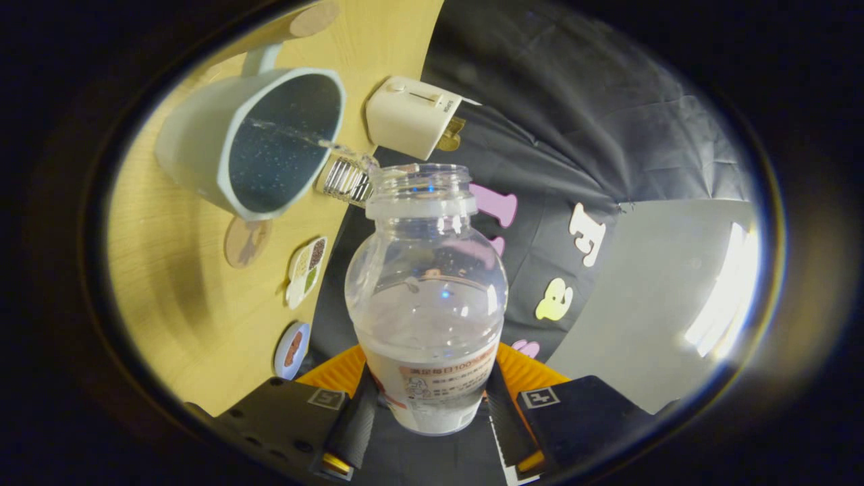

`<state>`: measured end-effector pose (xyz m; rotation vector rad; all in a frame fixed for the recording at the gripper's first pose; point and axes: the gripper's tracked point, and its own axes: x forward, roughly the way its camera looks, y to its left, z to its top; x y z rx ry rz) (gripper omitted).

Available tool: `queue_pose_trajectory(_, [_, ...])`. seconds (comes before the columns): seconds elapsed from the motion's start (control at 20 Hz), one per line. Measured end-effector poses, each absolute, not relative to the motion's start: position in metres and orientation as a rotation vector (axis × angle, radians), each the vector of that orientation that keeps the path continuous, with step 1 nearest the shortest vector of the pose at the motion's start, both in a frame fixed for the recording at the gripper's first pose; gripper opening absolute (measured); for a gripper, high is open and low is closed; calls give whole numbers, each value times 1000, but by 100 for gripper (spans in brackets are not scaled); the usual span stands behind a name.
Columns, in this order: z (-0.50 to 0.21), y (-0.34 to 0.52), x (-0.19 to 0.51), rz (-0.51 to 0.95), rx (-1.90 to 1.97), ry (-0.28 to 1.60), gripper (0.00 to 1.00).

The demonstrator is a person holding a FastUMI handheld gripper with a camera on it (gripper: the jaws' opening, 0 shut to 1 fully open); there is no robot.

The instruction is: Take the bottle from table, then pour the juice into the cup, finally place the bottle on the coaster

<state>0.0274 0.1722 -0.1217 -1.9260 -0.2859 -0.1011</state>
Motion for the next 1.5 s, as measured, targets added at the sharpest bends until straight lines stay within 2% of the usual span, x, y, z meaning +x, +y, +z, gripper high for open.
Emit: queue_pose_trajectory(1.5, [-118,177,25,-91,-2057,-356,78])
